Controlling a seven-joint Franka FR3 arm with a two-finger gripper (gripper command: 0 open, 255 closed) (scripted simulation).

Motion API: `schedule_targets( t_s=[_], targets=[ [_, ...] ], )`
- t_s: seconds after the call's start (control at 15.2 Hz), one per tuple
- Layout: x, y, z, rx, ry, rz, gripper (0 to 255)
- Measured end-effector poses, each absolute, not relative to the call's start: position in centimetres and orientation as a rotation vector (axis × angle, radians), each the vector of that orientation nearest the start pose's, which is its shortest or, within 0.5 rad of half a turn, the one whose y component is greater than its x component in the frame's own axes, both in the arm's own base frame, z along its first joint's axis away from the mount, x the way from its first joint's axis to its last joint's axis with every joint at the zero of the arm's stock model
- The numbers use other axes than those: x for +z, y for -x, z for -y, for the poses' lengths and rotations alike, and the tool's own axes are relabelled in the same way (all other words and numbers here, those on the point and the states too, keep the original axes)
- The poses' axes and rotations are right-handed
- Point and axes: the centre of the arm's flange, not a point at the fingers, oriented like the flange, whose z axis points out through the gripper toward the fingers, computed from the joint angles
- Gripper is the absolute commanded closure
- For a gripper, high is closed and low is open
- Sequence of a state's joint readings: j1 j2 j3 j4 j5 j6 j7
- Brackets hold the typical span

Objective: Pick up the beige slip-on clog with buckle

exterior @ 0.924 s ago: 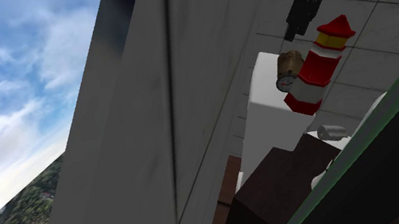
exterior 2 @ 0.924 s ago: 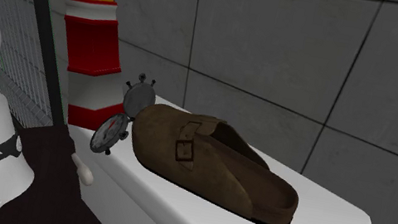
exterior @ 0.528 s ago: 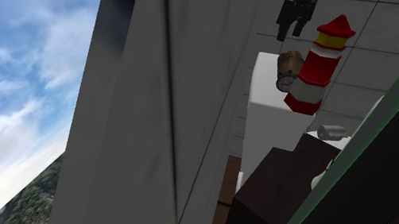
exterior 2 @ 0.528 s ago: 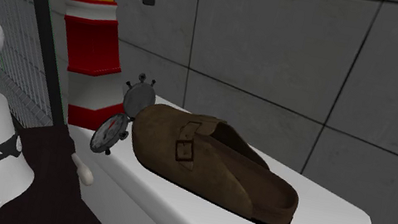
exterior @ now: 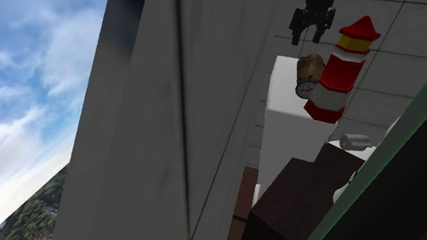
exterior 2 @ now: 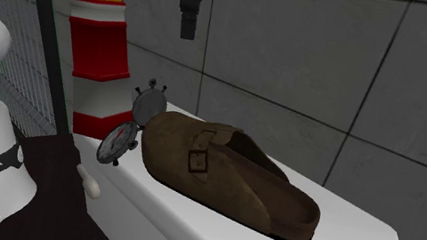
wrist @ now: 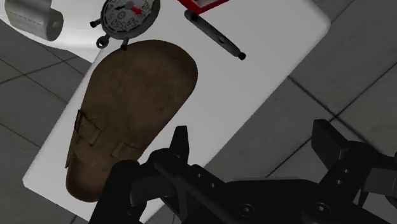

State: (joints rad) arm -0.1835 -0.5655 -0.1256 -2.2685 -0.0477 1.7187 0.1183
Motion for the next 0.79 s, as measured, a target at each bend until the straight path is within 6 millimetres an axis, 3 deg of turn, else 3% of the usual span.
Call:
schedule_targets(
  t_s=[0.26,0.79],
  targets=[
    [54.9,-37.1,17.8,-0.006,3.014,-0.832,0],
    [51.2,-37.2,27.6,0.026,2.880,-1.237,0]
  ],
)
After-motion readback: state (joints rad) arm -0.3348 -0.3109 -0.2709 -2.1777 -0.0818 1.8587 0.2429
